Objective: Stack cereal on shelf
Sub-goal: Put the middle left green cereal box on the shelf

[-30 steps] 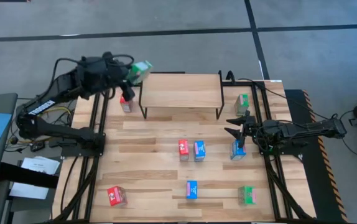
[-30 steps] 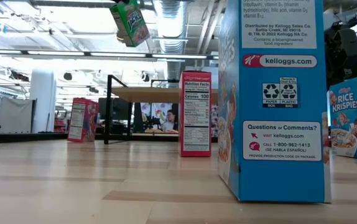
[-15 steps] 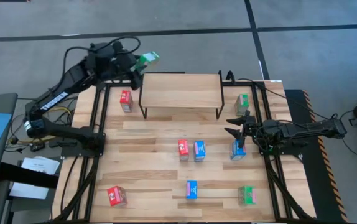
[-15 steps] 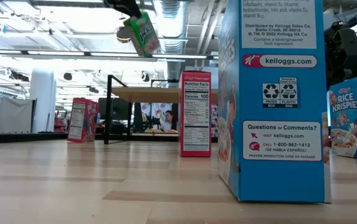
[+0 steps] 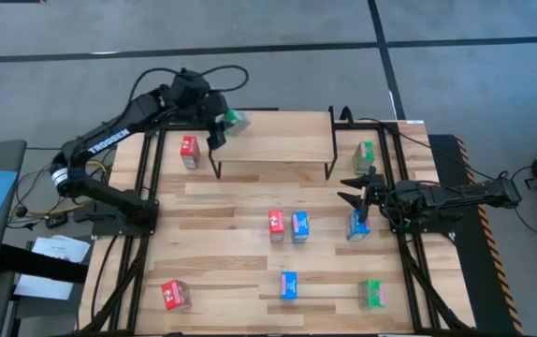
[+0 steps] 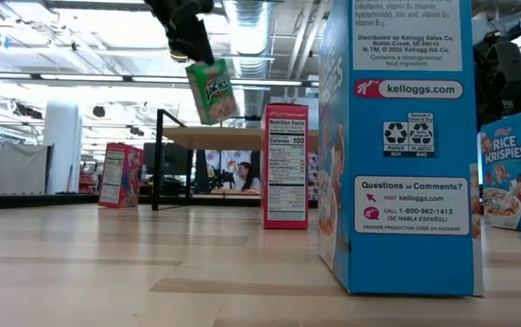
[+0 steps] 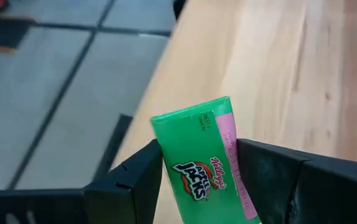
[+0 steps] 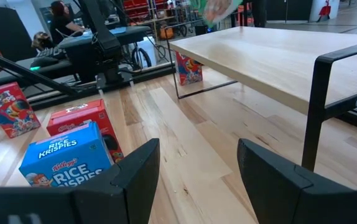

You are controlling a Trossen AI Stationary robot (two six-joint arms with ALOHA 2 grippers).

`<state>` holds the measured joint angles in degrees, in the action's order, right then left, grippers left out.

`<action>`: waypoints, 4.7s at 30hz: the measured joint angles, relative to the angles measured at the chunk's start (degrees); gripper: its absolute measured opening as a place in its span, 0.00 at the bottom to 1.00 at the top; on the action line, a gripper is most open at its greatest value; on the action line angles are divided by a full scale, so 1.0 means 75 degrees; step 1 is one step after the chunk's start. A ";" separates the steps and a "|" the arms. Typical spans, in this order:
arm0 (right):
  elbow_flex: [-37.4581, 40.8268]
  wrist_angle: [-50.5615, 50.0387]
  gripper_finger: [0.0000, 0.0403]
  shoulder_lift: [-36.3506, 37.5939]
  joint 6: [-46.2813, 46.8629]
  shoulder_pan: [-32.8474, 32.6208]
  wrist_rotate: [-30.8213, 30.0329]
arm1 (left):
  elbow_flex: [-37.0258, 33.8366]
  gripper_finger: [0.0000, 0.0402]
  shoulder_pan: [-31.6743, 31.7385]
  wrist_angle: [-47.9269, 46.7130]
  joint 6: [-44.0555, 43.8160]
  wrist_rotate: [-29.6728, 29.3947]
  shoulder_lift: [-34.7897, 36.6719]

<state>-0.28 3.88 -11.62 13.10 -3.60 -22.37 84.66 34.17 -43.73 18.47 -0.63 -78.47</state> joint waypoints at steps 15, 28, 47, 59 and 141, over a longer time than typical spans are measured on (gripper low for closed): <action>-0.0002 0.0000 0.59 0.0003 0.0000 -0.0003 0.0000 | 0.0000 0.45 -0.0009 -0.0662 0.0138 0.0590 -0.0054; -0.0002 -0.0001 0.59 0.0002 0.0001 -0.0003 0.0000 | 0.0000 0.45 -0.0009 -0.0647 -0.0053 0.0581 -0.0054; -0.0003 -0.0001 0.59 0.0001 0.0001 -0.0001 0.0000 | 0.0000 0.45 -0.0009 -0.0632 -0.0176 -0.0019 -0.0054; -0.0002 -0.0003 0.59 0.0003 0.0002 -0.0001 0.0000 | 0.0000 0.45 -0.0009 -0.0623 -0.0081 0.0028 -0.0054; 0.0000 -0.0002 0.59 0.0002 0.0002 -0.0003 0.0002 | -0.1471 0.56 -0.1479 0.0951 -0.3335 -0.2915 -0.0056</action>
<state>-0.27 3.87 -11.61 13.11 -3.62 -22.36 73.63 23.08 -36.60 -6.54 -22.49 -78.89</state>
